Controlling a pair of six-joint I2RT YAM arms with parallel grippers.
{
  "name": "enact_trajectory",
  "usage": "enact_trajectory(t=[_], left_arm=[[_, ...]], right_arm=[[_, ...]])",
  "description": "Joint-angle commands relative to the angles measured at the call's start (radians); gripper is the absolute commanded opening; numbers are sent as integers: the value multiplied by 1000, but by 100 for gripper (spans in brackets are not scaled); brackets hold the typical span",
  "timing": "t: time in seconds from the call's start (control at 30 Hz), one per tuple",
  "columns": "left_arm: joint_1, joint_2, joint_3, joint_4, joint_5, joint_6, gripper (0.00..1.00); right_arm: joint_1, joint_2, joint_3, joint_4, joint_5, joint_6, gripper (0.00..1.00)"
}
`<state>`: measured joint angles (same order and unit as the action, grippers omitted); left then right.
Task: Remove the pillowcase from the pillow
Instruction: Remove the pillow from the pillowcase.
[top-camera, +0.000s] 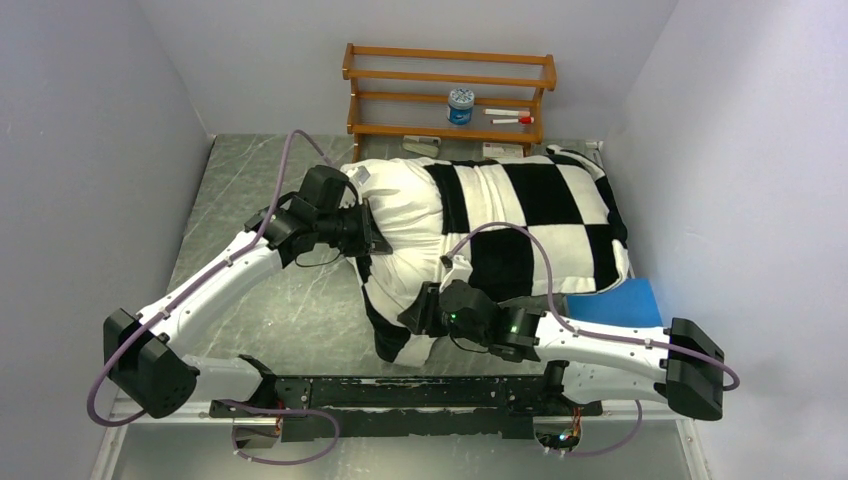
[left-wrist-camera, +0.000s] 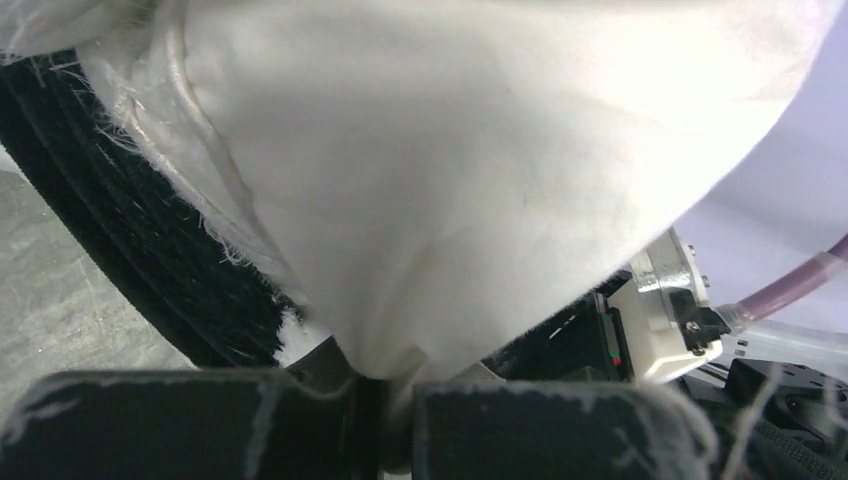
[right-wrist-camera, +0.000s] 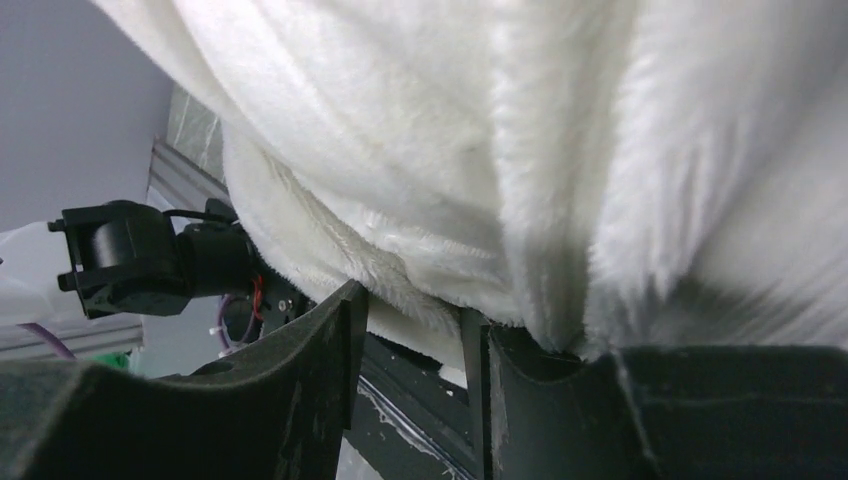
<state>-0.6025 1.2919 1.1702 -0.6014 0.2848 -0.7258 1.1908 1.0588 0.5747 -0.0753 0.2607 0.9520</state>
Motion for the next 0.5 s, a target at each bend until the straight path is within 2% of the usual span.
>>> enact_trajectory(t=[0.0,0.1,0.2,0.33,0.47], left_arm=[[26,-85,92,227,33,-19,5],[26,-105,55,228,36,-21,5],[13,-137,-14,258,57,-41,5],[-27,-188,-93,270,6,-64,5],[-69,-222,-131,286,-31,-94,5]], right_arm=[[-24,36,-46,-179,-50,24,43],[-25,-2,-1,-167,-104,16,47],[-24,-60,61,-212,-74,87,64],[-24,-124,97,-286,81,324,72],[-23,-91,117,-370,184,551,73]])
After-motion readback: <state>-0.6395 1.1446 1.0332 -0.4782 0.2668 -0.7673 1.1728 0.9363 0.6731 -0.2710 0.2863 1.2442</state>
